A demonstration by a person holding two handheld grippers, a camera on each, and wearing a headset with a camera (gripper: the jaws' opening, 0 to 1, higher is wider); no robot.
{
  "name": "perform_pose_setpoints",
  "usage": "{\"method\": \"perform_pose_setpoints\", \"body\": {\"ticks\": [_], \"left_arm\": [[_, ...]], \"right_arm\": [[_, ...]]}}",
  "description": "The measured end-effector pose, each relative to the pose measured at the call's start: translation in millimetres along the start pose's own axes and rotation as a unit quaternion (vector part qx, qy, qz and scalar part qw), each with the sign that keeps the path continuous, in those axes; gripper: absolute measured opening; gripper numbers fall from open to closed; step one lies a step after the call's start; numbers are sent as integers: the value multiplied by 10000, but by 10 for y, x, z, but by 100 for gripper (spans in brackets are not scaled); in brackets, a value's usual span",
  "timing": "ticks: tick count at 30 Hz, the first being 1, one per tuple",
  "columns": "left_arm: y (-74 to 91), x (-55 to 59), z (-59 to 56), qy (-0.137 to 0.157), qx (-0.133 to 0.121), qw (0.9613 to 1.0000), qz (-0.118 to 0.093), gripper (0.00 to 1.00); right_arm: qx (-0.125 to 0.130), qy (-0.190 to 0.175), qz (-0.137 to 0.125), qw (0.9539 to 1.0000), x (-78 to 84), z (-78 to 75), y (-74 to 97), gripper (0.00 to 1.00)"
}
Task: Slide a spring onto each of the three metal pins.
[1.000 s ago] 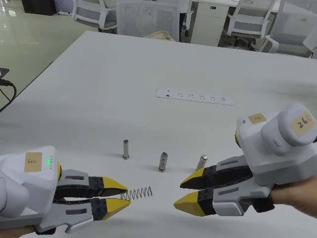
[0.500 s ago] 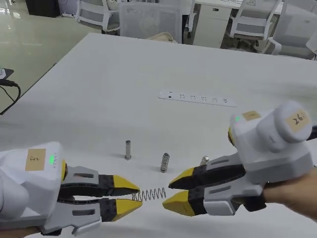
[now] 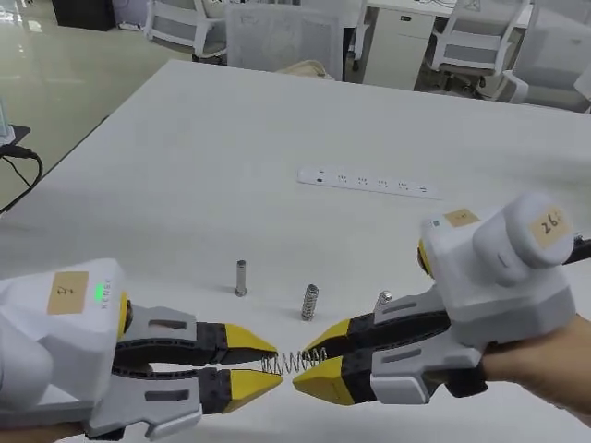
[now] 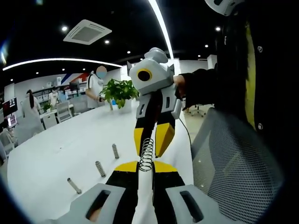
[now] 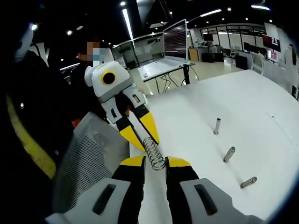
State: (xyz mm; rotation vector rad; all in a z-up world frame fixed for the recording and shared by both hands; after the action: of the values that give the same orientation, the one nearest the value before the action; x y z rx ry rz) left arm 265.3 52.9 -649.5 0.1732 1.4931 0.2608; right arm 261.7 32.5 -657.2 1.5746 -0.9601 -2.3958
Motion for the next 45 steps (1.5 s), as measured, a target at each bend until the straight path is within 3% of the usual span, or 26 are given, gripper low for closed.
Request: {"method": "perform_pose_setpoints", "body": {"ticks": [9,18,24,26,28,30,39,45], "left_arm": [[-13,15,-1,9,3,10000,28,2],[-29,49,1,39,-24,10000,78,2],[-39,70,-8,73,-14,9999,81,2],[-42,77,-7,84,-21,9999,80,2],[-43,78,-8,87,-28,9999,74,2],[-41,77,-4,87,-48,9999,59,2],[10,47,49,72,-183,9998,-25,2],[30,43,77,62,-251,9997,-46,2]], "right_arm": [[19,112,78,9999,-25,27,8,10],[95,492,274,9984,-103,82,-4,9],[149,930,687,9932,-141,113,-24,9],[181,1232,993,9872,-140,112,-27,9],[184,1310,1136,9847,-144,120,-31,9],[184,1493,1364,9792,-167,126,-43,9],[91,1777,1758,9682,-262,131,-82,8],[4,2083,2157,9540,-313,128,-120,8]]}}
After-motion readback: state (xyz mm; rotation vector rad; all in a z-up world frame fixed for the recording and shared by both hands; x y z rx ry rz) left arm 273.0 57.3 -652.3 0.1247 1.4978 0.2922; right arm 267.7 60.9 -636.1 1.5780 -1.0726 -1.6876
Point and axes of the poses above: the centre of the closed fingertips' face, and the gripper's own axes: y roughly backward along the fingers, z roughly to its left, x roughly out of its underside, the point moved 1 cm from there along y, roughly backward along the fingers, and after that the axes turned 2 degrees about x, right-handed, at the moved point
